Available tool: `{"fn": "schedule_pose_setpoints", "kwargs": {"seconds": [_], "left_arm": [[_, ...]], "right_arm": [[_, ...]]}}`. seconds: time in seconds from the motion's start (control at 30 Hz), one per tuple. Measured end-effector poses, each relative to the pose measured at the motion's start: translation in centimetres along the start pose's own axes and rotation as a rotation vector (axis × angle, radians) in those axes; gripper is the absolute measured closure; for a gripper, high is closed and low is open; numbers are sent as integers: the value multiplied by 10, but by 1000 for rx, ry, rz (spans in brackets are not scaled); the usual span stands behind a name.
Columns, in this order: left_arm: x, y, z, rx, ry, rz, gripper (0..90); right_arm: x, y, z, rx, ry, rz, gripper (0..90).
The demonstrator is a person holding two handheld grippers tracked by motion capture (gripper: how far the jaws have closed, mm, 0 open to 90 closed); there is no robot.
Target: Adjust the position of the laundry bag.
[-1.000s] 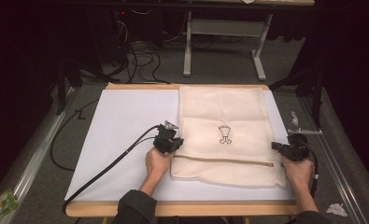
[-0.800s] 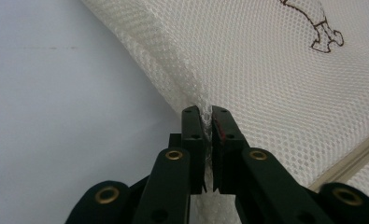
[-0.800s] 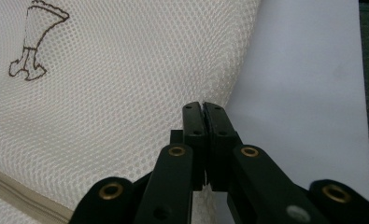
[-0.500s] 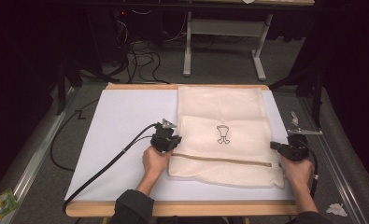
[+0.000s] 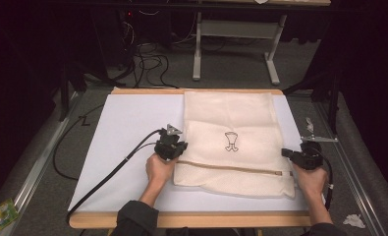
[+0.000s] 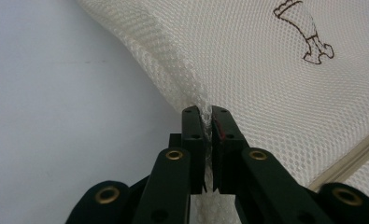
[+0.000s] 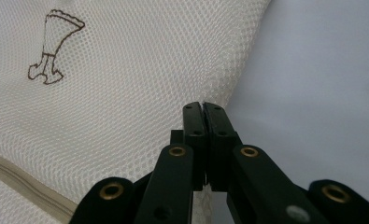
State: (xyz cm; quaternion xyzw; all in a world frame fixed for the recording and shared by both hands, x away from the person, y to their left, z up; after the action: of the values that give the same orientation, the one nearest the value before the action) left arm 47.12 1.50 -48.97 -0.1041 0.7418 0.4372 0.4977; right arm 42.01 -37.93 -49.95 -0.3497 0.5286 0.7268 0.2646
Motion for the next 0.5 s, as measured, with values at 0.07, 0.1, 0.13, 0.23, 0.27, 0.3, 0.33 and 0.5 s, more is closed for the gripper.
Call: {"fn": "schedule_pose_setpoints", "kwargs": {"seconds": [0.07,0.1,0.13,0.23,0.27,0.3,0.33,0.5], "left_arm": [[0,1,1,0,0,-1,855],[0,2,2,-1,0,-3,856],[1,3,2,-1,4,-4,856],[2,6,5,-8,4,-9,856],[2,7,7,-9,4,-8,856],[3,8,8,-11,5,-9,856],[3,9,9,-13,7,-13,856],[5,14,14,-19,19,-21,856]], "right_arm": [[0,0,1,-2,-1,-3,899],[-1,-1,3,-7,1,-3,900],[-1,-1,3,-7,1,-3,900],[-2,-1,7,-14,0,-2,900],[-2,-2,9,-18,8,-5,900],[-2,-2,9,-18,8,-5,900],[-3,-3,11,-23,10,-8,900],[-4,-6,17,-34,16,-8,899]]}}
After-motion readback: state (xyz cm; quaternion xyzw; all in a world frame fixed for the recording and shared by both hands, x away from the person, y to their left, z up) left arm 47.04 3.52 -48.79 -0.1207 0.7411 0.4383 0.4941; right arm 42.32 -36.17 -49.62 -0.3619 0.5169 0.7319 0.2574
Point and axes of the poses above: each handheld gripper's, and its own axes: y roughly backward along the jaws, x roughly out of its underside, z roughly to its left, the point moved 7 cm from there along -y, roughly forward along the jaws, and after that the axes turned 9 degrees about -z, right-handed, at the moved point
